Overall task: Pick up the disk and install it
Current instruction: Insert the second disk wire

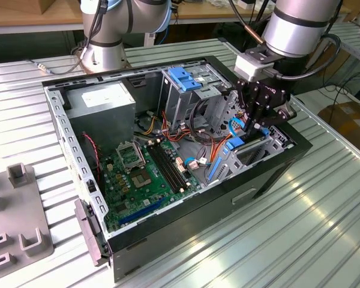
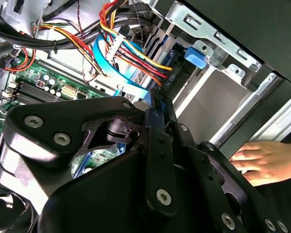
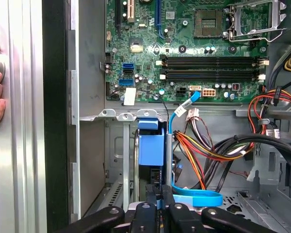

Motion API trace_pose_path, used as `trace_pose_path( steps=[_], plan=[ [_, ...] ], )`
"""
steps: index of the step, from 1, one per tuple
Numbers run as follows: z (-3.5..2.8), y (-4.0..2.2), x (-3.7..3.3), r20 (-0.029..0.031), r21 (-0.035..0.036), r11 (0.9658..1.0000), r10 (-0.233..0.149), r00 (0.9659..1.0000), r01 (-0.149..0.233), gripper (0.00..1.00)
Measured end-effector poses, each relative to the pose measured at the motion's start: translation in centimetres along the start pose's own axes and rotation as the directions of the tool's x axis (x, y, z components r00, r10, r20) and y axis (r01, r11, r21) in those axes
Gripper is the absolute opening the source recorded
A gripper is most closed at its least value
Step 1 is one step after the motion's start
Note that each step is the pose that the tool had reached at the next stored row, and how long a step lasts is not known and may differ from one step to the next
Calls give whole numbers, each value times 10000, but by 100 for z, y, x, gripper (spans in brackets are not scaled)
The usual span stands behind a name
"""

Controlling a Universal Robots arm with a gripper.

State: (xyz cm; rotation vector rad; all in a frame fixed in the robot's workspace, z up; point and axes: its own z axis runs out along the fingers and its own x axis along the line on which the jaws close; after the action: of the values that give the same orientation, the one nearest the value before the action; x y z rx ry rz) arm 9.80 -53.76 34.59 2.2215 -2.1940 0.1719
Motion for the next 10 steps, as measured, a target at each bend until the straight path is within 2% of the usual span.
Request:
trace_pose_path(
  steps=[3, 10],
  plan=[
    [-53, -4, 4, -4, 0, 10000, 0, 10000, 0, 16],
    [-55, -4, 4, -2, 0, 10000, -1, 10000, 1, 16]
  ],
)
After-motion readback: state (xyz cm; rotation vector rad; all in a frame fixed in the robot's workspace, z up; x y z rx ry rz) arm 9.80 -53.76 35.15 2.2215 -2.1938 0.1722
